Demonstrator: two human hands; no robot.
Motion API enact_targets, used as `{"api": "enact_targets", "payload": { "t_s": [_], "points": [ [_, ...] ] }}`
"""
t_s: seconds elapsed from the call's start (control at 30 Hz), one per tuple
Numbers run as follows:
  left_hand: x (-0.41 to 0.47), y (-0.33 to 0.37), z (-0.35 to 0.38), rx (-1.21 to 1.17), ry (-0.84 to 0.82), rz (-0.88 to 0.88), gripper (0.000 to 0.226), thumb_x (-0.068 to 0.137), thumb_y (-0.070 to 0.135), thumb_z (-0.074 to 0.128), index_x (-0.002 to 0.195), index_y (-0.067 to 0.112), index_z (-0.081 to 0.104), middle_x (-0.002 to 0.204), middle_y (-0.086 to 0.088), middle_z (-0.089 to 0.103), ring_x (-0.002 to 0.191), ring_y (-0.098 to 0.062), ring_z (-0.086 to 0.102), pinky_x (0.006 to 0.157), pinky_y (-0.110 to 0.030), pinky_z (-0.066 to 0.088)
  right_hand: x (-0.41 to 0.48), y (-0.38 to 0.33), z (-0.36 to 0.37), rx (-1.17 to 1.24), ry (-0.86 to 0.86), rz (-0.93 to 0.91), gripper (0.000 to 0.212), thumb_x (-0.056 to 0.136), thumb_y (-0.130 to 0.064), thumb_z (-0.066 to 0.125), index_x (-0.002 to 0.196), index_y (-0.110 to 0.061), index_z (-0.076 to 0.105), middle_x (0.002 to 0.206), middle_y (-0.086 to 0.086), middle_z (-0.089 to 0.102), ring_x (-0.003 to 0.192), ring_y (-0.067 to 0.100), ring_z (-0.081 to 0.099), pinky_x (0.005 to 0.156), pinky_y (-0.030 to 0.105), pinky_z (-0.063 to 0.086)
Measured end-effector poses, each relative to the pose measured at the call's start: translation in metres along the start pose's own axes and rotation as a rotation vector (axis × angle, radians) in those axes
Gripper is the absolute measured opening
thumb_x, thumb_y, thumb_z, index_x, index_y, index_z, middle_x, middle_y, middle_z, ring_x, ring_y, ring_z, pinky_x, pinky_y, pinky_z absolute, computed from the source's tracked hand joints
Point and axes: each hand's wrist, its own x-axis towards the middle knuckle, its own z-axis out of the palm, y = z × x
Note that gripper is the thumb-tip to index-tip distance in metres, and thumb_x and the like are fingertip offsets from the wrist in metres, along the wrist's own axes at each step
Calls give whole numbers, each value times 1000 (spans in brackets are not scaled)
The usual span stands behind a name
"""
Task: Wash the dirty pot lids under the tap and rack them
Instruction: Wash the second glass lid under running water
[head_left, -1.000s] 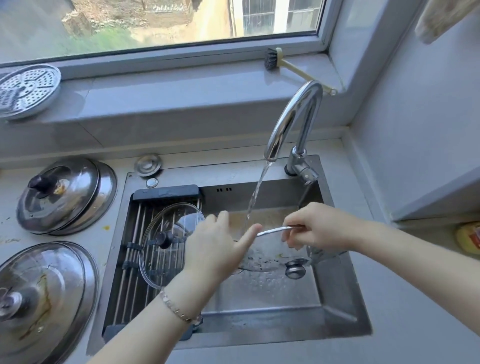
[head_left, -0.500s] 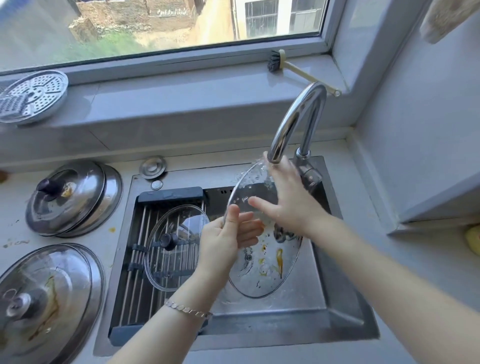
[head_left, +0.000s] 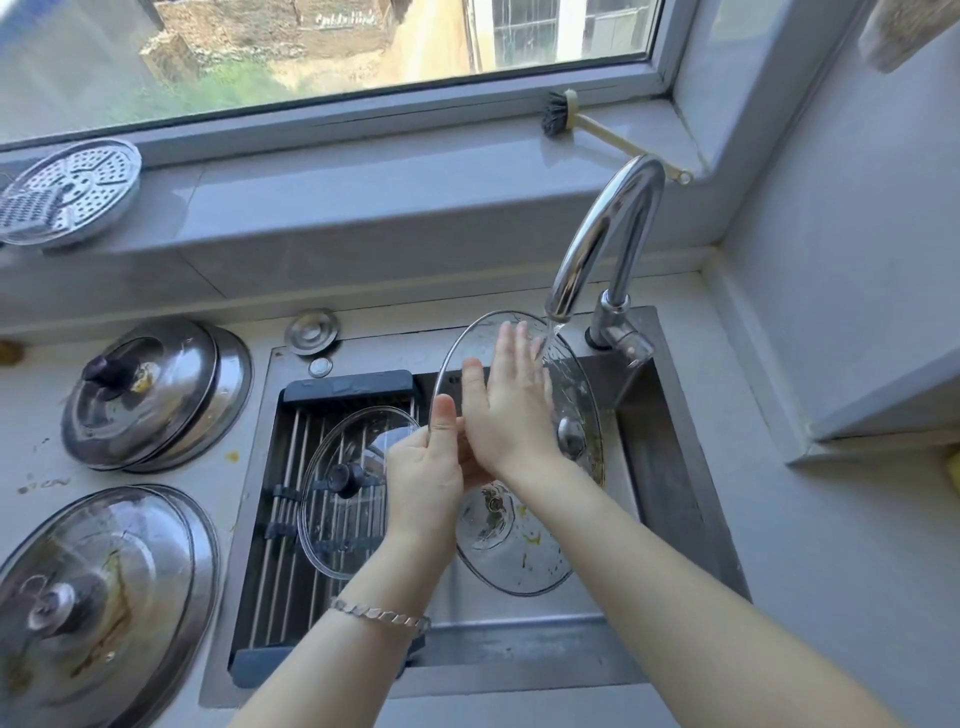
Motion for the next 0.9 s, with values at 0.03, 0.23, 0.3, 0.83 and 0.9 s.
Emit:
{"api": "enact_targets", "payload": {
  "t_s": [0.03, 0.23, 0.3, 0.83, 0.9],
  "points": [
    [1, -1, -2, 3, 18, 5, 46, 94, 36, 41, 69, 6, 66, 54, 0, 68, 54, -13, 66, 51, -25, 55, -5, -3, 2, -11, -16, -66, 62, 97, -43, 15, 149, -16, -6, 157, -1, -14, 143, 14, -18, 117, 35, -12],
    [-6, -7, -7, -19, -59, -28, 54, 79, 49, 43, 83, 0, 66, 66, -10, 73, 62, -23, 72, 56, -31, 60, 11, 8, -11, 6, -98, 178, 77, 94, -58, 19, 147, -12, -11, 155, 12, -18, 143, 22, -18, 115, 37, -10],
    [-8, -9, -4, -4, -65, -32, 53, 81, 48, 43, 82, 0, 66, 65, -10, 72, 61, -23, 71, 54, -30, 59, 13, 3, -13, 49, -93, 276, 73, 96, -53, 16, 147, -8, -12, 155, 16, -17, 143, 25, -19, 114, 37, -11],
    [15, -6, -13, -111, 181, -100, 49, 92, 48, 41, 78, 10, 68, 78, -8, 74, 73, -20, 70, 71, -33, 56, -32, 16, 34, -131, 60, -504, 56, 94, -35, 19, 144, -13, 30, 153, 5, 26, 143, 18, 17, 116, 37, 7],
    [20, -2, -19, -189, 179, -122, 52, 93, 51, 37, 85, 8, 66, 81, -9, 74, 80, -22, 72, 77, -34, 57, -50, 41, 41, -183, 44, -647, 49, 99, -33, 18, 141, -12, 33, 148, 6, 35, 141, 18, 23, 114, 39, 13]
  ]
}}
